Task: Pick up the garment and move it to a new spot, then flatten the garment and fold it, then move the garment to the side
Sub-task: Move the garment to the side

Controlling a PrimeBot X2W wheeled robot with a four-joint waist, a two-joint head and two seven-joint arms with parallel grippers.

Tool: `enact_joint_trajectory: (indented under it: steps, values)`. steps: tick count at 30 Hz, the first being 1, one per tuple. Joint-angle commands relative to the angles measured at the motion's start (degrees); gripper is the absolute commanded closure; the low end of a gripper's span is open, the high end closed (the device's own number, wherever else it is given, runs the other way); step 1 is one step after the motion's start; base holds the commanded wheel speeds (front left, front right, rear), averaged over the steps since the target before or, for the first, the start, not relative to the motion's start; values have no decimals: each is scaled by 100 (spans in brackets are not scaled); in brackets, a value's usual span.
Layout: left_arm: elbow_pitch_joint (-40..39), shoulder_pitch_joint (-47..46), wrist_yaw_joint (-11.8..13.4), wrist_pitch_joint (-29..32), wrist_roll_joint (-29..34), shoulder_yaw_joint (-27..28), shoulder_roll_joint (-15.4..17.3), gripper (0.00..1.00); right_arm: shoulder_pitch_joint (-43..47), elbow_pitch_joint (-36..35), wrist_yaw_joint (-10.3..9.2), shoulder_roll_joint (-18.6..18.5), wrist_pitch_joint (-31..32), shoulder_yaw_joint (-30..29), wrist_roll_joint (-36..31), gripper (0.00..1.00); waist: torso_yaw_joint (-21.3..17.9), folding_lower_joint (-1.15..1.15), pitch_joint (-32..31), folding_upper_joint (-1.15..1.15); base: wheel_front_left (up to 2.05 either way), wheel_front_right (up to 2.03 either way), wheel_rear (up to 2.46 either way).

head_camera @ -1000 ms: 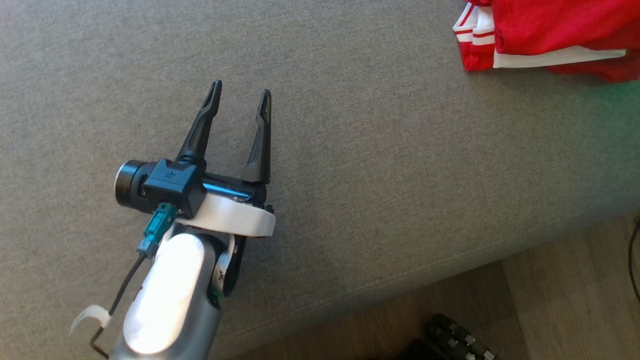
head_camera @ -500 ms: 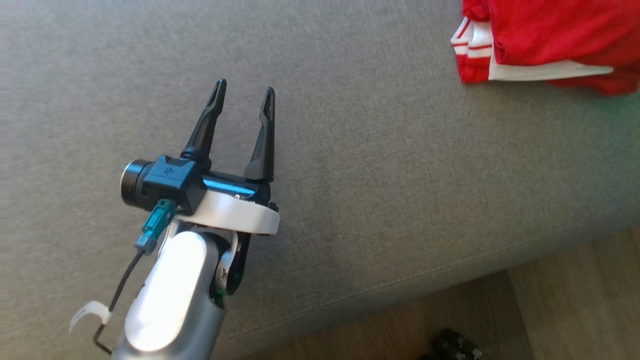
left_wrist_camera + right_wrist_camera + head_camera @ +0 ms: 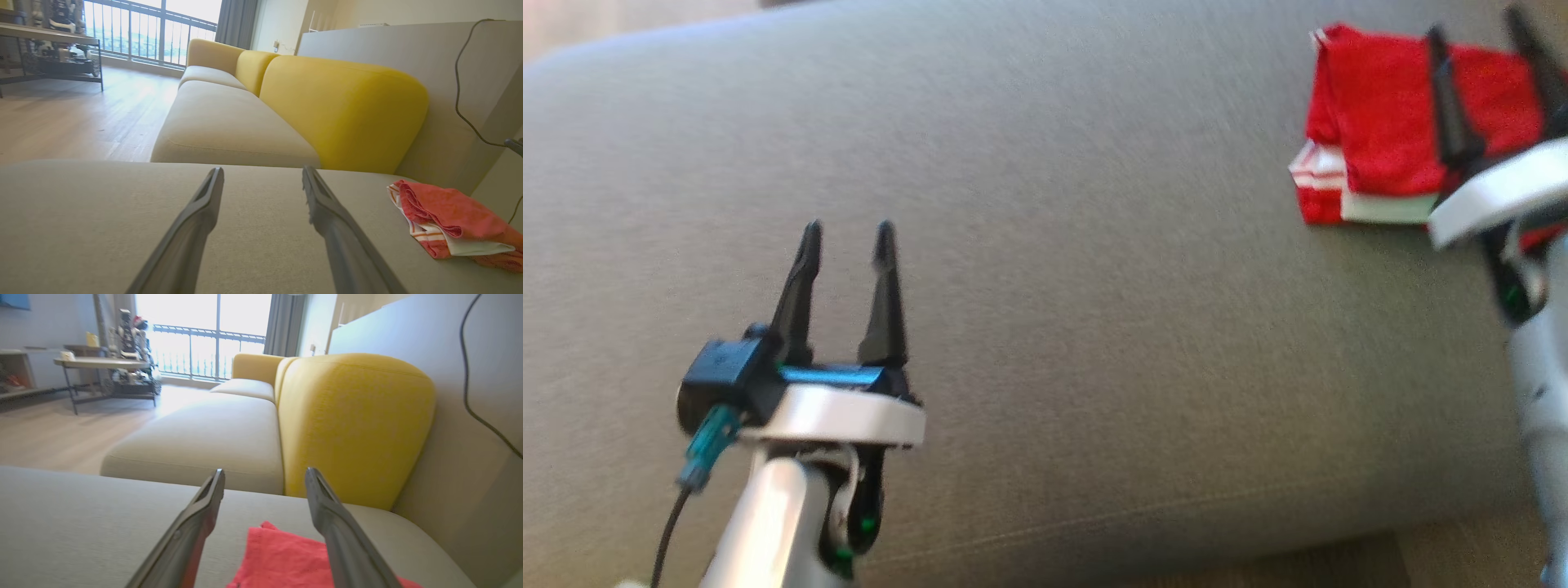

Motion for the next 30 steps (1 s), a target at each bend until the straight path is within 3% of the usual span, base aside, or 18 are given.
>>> enact_joint_trajectory:
  steps: [1,7,17,30]
  values:
    - [-237,36,4,-29,-66,252,10,0,239,-420,-2,51,-50,88,80,0,400,1,-438,0,0,0,0]
    - [-235,482,-42,-29,-144,491,10,0,1410,-1227,-2,540,-51,-138,309,0,668,1,-791,0,0,0,0]
    - [-77,1017,-123,-29,-259,760,10,0,2878,-1954,-2,1299,-51,-395,-457,0,804,1,-1233,0,0,0,0]
    - [84,1287,-332,-29,-353,963,10,0,3556,-2507,-2,1395,-51,-278,-338,0,709,1,-1321,0,0,0,0]
